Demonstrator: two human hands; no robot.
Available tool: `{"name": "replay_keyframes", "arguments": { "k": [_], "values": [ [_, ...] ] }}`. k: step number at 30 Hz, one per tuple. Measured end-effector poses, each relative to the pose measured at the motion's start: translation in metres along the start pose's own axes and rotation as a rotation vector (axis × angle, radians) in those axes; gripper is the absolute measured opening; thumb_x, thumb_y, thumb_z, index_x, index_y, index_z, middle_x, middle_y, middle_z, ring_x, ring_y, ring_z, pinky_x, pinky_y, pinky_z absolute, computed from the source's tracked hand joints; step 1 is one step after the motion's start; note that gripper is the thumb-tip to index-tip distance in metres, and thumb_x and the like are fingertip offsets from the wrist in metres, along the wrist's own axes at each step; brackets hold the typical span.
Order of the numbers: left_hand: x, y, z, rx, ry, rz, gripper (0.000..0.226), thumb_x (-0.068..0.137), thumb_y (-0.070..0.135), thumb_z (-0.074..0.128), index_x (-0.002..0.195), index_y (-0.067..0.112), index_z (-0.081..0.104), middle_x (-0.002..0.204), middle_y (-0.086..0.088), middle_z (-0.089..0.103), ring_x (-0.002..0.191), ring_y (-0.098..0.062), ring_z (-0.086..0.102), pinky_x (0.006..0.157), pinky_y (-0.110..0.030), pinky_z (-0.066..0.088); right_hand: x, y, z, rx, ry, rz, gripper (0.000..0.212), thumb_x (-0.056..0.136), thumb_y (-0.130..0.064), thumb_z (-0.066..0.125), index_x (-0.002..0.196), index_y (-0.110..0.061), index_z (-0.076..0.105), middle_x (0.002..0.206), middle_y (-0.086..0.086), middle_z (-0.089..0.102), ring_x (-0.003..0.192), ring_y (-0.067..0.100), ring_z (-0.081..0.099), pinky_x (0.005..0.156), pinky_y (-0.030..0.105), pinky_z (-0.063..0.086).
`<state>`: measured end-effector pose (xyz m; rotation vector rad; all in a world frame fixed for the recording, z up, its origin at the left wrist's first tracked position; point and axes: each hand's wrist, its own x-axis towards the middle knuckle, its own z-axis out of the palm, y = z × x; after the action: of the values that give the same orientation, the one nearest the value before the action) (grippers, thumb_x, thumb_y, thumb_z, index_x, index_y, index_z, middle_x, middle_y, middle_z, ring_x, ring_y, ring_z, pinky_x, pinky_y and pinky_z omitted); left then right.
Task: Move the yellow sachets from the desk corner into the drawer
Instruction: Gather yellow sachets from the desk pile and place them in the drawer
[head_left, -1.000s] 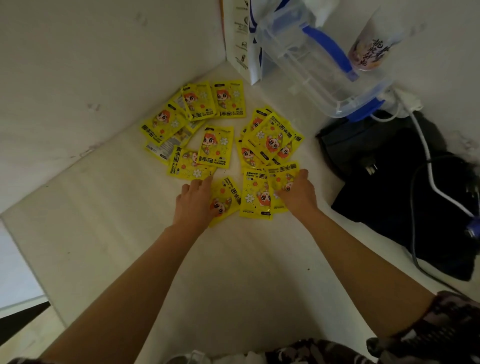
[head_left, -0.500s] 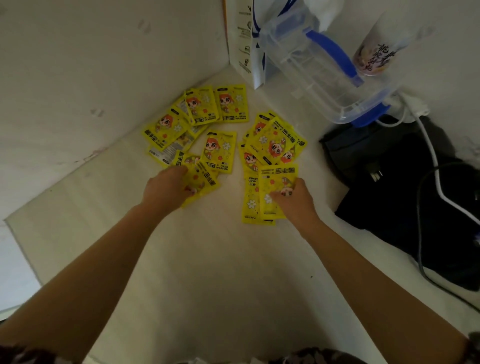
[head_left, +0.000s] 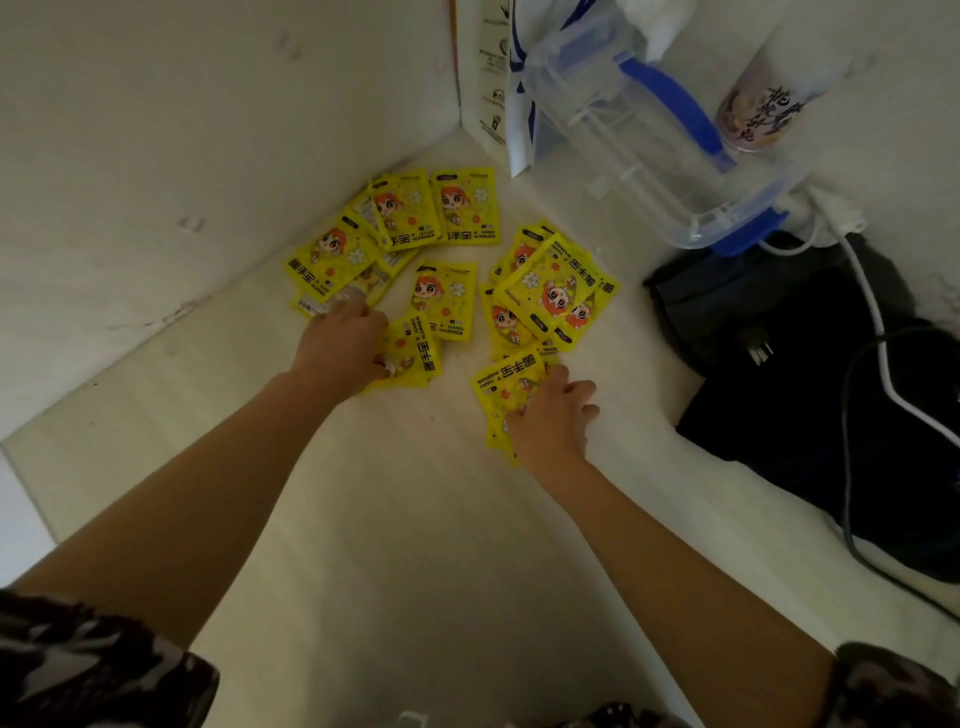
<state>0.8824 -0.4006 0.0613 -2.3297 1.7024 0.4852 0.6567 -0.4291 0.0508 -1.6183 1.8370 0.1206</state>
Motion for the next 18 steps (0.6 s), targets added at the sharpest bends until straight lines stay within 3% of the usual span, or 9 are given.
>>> {"name": "replay_keyframes", "arguments": {
  "k": [5, 9, 11, 14, 18],
  "values": [
    [-0.027, 0.003, 0.006, -0.169, -0.102, -0.153, 0.049, 0.076, 0.031, 0.076, 0.111, 0.013, 0.046, 0.104, -0.009, 0.048, 0.1, -0.035, 0.057, 0.071, -0.04, 0.044, -0.001, 0.001, 0.001, 0.052, -0.015, -0.016, 0.073, 0.081, -0.013, 0.068, 0.138, -0.017, 0.022, 0.128, 0.017, 0.032, 0.112, 0.041, 0.044, 0.083, 0.042, 0.045],
    [-0.048, 0.0, 0.014, -0.486, -0.163, -0.297, 0.061, 0.071, 0.019, 0.082, 0.114, 0.018, 0.037, 0.079, -0.004, 0.049, 0.072, -0.028, 0.058, 0.063, -0.039, 0.051, 0.001, 0.01, -0.001, 0.16, -0.029, -0.062, 0.081, 0.076, -0.012, 0.073, 0.136, -0.025, 0.019, 0.12, 0.015, 0.05, 0.11, 0.041, 0.054, 0.085, 0.046, 0.051],
    [-0.057, -0.003, 0.018, -0.599, -0.188, -0.332, 0.067, 0.069, 0.016, 0.083, 0.117, 0.022, 0.036, 0.083, -0.007, 0.053, 0.066, -0.023, 0.057, 0.056, -0.035, 0.049, -0.001, 0.016, -0.003, 0.177, -0.035, -0.088, 0.077, 0.076, -0.013, 0.072, 0.134, -0.022, 0.023, 0.12, 0.013, 0.057, 0.11, 0.037, 0.057, 0.087, 0.044, 0.051],
    [-0.067, -0.007, 0.023, -0.617, -0.227, -0.301, 0.073, 0.067, 0.017, 0.084, 0.127, 0.025, 0.043, 0.104, -0.01, 0.059, 0.081, -0.023, 0.058, 0.064, -0.032, 0.048, -0.004, 0.026, -0.008, 0.163, -0.057, -0.097, 0.057, 0.079, -0.017, 0.071, 0.127, -0.015, 0.04, 0.118, 0.011, 0.062, 0.106, 0.033, 0.061, 0.084, 0.039, 0.049],
    [-0.065, -0.008, 0.014, -0.676, -0.208, -0.296, 0.042, 0.07, 0.022, 0.082, 0.108, 0.014, 0.066, 0.094, -0.005, 0.067, 0.088, -0.024, 0.063, 0.073, -0.03, 0.048, -0.005, 0.029, -0.019, 0.195, -0.101, -0.175, 0.028, 0.08, -0.023, 0.071, 0.103, -0.015, 0.056, 0.086, -0.004, 0.057, 0.076, 0.016, 0.054, 0.06, 0.024, 0.042]
  ]
}}
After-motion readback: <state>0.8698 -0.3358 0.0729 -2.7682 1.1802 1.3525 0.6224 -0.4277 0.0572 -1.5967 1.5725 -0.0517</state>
